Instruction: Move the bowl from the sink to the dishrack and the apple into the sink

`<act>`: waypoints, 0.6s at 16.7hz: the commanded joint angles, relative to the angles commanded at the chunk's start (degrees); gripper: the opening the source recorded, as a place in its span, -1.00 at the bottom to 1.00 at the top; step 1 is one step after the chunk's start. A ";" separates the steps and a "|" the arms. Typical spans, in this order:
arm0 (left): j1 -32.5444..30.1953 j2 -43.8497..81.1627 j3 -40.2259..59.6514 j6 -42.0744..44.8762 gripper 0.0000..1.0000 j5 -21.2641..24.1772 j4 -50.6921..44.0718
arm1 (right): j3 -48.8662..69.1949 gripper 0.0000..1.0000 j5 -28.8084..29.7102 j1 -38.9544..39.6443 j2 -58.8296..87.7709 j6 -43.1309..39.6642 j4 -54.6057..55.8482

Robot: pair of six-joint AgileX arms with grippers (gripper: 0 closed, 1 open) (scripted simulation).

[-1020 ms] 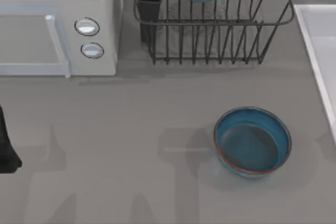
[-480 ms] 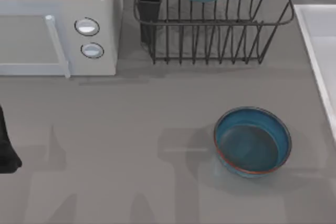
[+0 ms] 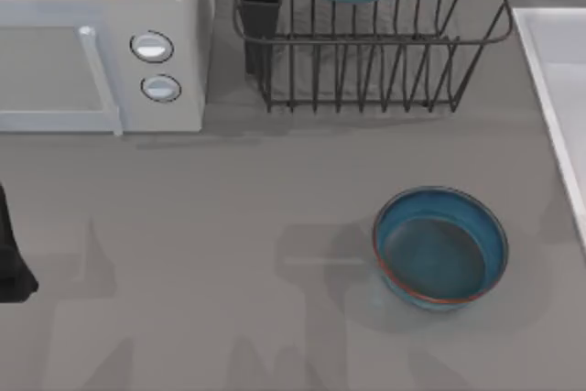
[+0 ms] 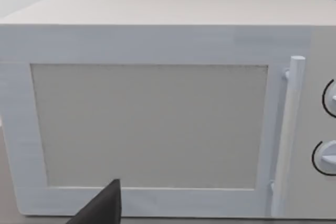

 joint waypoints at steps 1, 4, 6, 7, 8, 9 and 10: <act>0.00 0.00 0.00 0.00 1.00 0.00 0.00 | -1.45 1.00 1.19 1.35 -4.63 -0.01 -4.92; 0.00 0.00 0.00 0.00 1.00 0.00 0.00 | -6.18 1.00 4.84 5.23 -15.00 0.00 -16.46; 0.00 0.00 0.00 0.00 1.00 0.00 0.00 | -9.53 1.00 6.82 7.27 -18.95 0.31 -21.15; 0.00 0.00 0.00 0.00 1.00 0.00 0.00 | -10.75 1.00 7.48 7.97 -20.07 0.55 -22.56; 0.00 0.00 0.00 0.00 1.00 0.00 0.00 | -11.46 1.00 7.88 8.39 -20.67 0.74 -23.36; 0.00 0.00 0.00 0.00 1.00 0.00 0.00 | -11.67 1.00 7.99 8.52 -20.83 0.81 -23.59; 0.00 0.00 0.00 0.00 1.00 0.00 0.00 | -11.67 1.00 7.99 8.52 -20.83 0.81 -23.59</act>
